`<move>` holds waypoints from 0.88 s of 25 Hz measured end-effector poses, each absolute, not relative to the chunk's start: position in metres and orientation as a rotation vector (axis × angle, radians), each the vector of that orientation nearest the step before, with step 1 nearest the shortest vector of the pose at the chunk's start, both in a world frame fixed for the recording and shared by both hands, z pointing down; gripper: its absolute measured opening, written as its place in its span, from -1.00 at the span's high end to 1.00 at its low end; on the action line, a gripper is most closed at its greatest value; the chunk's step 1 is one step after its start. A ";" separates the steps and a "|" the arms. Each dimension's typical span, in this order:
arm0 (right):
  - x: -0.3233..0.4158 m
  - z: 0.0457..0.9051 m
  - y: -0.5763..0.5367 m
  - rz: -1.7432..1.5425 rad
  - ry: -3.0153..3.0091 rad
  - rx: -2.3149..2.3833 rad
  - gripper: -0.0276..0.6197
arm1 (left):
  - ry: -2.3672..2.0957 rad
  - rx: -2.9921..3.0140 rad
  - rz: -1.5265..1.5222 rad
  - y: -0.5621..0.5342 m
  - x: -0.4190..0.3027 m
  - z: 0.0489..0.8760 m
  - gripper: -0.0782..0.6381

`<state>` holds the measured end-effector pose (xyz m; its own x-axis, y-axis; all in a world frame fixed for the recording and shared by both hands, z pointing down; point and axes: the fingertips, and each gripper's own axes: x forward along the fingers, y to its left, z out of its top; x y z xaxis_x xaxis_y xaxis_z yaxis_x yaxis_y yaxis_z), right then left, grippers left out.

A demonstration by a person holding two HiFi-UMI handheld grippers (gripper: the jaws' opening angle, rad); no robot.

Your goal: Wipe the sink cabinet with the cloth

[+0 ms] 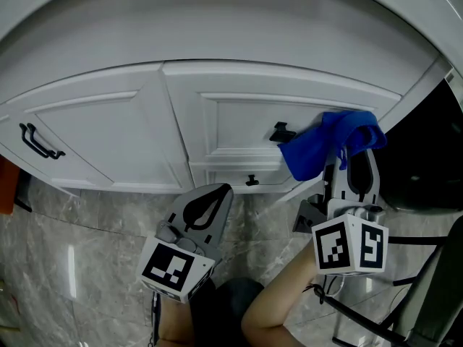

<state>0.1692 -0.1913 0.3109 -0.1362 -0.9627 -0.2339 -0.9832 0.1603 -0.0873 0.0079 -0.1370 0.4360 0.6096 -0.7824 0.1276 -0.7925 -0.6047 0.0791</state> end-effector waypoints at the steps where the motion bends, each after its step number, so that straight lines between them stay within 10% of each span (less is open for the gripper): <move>1: 0.170 0.311 -0.191 0.129 2.201 -1.890 0.54 | -1.332 2.698 0.117 -0.137 0.007 0.435 0.77; 22: 0.210 0.323 -0.186 0.092 2.081 -2.061 0.54 | -1.377 2.787 0.103 -0.136 0.016 0.423 0.77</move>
